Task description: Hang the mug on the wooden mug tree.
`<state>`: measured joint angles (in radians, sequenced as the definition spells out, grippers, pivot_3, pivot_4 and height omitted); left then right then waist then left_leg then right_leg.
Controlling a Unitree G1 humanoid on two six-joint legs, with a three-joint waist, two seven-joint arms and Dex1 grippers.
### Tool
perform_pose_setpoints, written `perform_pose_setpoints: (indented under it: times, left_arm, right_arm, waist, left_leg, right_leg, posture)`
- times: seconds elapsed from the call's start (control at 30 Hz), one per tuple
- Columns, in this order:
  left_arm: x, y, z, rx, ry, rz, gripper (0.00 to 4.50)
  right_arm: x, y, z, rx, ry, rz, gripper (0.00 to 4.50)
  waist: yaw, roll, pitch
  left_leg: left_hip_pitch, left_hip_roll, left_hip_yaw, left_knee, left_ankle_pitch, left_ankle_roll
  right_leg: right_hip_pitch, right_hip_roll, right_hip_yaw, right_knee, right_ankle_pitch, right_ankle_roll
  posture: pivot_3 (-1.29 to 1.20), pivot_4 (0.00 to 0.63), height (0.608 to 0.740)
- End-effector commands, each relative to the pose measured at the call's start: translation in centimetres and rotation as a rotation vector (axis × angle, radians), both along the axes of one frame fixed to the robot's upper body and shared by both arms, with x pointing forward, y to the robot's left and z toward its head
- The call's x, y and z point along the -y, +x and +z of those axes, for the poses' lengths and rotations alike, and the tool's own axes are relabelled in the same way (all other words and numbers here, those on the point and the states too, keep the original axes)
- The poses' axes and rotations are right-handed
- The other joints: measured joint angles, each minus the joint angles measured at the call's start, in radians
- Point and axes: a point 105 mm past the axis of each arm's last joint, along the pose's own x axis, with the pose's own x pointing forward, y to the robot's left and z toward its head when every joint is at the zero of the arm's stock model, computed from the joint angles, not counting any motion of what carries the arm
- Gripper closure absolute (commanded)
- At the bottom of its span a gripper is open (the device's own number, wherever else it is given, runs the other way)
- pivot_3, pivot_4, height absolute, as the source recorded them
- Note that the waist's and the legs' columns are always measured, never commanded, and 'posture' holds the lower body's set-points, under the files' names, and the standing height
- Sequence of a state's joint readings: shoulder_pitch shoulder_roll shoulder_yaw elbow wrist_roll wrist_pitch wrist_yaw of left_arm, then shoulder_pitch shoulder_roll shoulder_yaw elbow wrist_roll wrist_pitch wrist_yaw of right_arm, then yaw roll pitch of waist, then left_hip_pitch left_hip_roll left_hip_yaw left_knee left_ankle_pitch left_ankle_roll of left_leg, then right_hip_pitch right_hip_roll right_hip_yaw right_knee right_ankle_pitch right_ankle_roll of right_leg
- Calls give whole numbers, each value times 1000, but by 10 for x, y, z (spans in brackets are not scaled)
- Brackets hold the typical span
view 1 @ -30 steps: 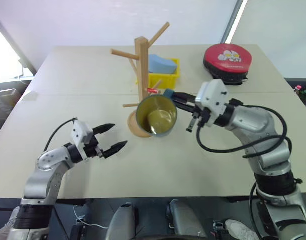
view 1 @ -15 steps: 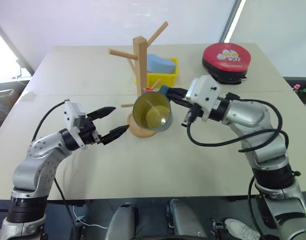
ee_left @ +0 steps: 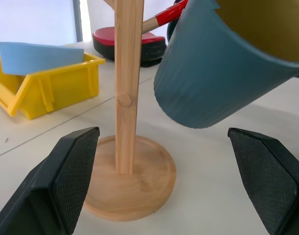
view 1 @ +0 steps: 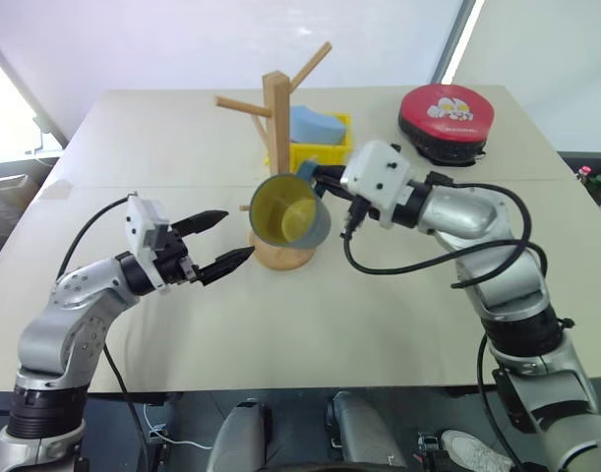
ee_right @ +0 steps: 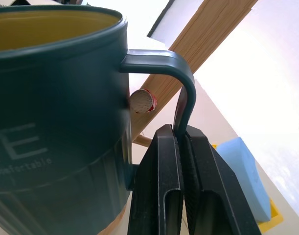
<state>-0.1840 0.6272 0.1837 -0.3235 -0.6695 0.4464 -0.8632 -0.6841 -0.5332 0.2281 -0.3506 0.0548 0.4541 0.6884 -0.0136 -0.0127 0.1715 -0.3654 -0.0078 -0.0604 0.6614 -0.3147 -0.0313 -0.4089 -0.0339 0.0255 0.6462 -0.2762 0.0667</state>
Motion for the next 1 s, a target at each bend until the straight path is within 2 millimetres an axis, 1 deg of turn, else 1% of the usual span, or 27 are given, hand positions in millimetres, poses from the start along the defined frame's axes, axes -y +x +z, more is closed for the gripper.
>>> perform_pose_setpoints:
  times: [0.03,0.2,0.3,0.33,0.4,0.5,0.67,0.77,0.8,0.9,1.0]
  left_arm:
    - [3,-4,17,63,-11,-18,0]
    - [3,-4,18,66,-13,-16,0]
    - [3,-4,18,64,-14,-15,0]
    - [3,-4,18,64,-14,-14,0]
    - [2,-4,17,61,-13,-13,0]
    - [0,-4,15,54,-11,-6,0]
    - [-8,-1,12,37,-23,32,0]
    - [-34,13,-4,-1,-12,203,0]
    - [-39,15,-8,-4,-8,239,0]
    - [-73,29,-28,-15,-18,460,0]
    - [-96,36,-44,-34,-51,622,0]
  right_arm:
    - [-3,2,10,45,-8,-23,4475]
    - [-7,4,8,32,-6,-24,4475]
    - [-8,5,13,55,1,-28,3551]
    - [-7,5,15,71,1,-35,3141]
    - [-4,4,17,94,-8,-40,2124]
    - [5,0,20,111,-25,-31,2124]
    - [30,-10,20,86,6,-4,2124]
    - [70,-10,6,-48,168,-68,2124]
    - [78,-11,1,-76,199,-83,2124]
    - [112,-6,-38,-195,383,-208,2124]
    - [130,-5,-74,-266,502,-316,2124]
  waist:
    - [0,0,0]
    - [0,0,0]
    - [0,0,0]
    - [0,0,0]
    - [0,0,0]
    - [2,0,0]
    - [2,0,0]
    - [3,0,0]
    - [4,0,0]
    - [2,-1,0]
    - [0,-1,0]
  left_leg:
    - [0,0,0,0,0,0]
    - [0,0,0,0,0,0]
    - [0,0,0,0,0,0]
    - [0,0,0,0,0,0]
    - [0,0,0,0,0,0]
    - [0,0,0,0,0,0]
    - [-1,0,0,0,0,0]
    - [-1,0,-1,0,0,0]
    - [-1,0,-1,0,0,0]
    - [0,0,-1,1,0,0]
    - [3,0,0,0,0,0]
  right_leg:
    - [0,0,0,0,0,0]
    - [0,0,0,0,0,0]
    - [0,0,0,0,0,0]
    - [0,0,0,0,0,0]
    - [0,0,0,0,0,0]
    - [0,0,0,0,0,0]
    - [0,0,0,-1,0,0]
    - [0,0,0,-1,0,0]
    - [1,0,-1,-1,0,0]
    - [2,0,0,0,0,0]
    - [3,1,0,0,0,0]
  posture:
    - [0,150,740]
    - [0,150,740]
    - [0,150,740]
    - [0,150,740]
    - [0,150,740]
    - [0,150,740]
    - [0,150,740]
    - [0,150,740]
    - [0,150,740]
    - [0,150,740]
    - [0,150,740]
